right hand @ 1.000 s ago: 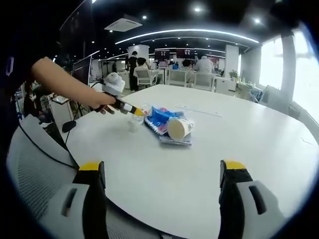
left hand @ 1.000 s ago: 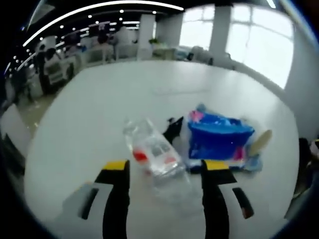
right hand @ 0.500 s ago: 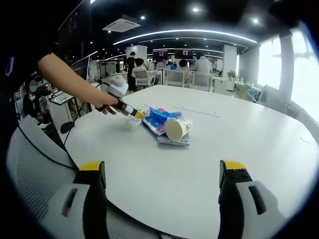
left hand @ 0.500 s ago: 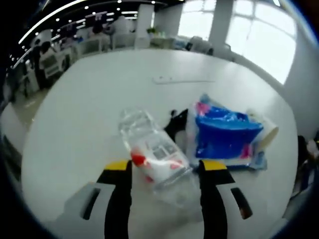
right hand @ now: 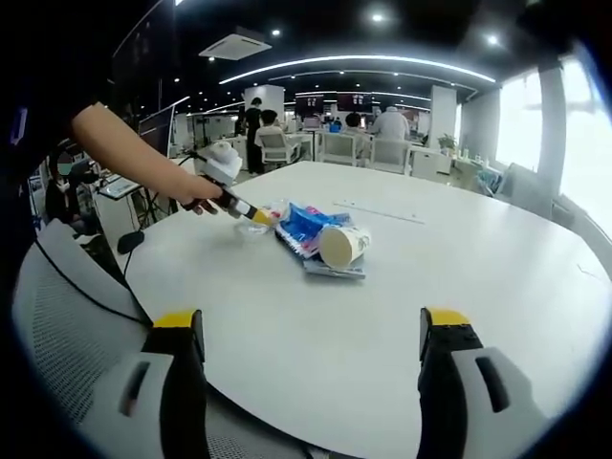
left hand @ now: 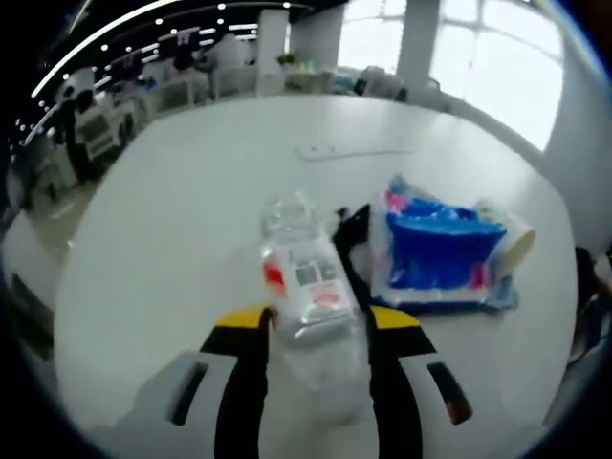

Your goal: Arrange the tabletop items into an orderly group along one side of the table until the central work area is clear of visible clutter.

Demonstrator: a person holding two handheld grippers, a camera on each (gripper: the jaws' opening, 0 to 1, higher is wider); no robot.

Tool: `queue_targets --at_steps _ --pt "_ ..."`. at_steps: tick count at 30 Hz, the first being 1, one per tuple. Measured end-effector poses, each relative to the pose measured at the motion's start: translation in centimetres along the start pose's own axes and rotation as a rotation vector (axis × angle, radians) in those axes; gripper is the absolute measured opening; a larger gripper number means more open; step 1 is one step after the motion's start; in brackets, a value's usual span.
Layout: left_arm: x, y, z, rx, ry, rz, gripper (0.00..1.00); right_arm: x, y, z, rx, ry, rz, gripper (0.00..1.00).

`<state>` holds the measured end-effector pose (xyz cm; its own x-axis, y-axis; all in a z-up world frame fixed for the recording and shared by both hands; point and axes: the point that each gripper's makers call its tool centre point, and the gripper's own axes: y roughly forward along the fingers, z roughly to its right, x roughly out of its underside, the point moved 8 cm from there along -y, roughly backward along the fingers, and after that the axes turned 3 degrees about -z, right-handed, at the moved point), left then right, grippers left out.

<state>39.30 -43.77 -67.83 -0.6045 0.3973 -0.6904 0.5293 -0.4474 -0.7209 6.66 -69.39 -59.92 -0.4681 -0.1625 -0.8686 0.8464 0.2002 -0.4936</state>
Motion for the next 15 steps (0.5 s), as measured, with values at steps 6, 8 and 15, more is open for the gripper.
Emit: queue_targets --at_steps 6,8,15 --pt "-0.5 0.3 -0.1 -0.03 0.036 0.017 0.42 0.0 0.0 0.0 0.001 -0.001 -0.004 0.93" --pt "-1.0 0.5 -0.1 -0.037 0.026 0.037 0.45 0.0 0.0 0.1 0.003 0.001 -0.005 0.93" --pt "-1.5 1.2 0.0 -0.04 0.026 0.034 0.46 0.0 0.0 0.1 0.004 0.002 -0.009 0.93"
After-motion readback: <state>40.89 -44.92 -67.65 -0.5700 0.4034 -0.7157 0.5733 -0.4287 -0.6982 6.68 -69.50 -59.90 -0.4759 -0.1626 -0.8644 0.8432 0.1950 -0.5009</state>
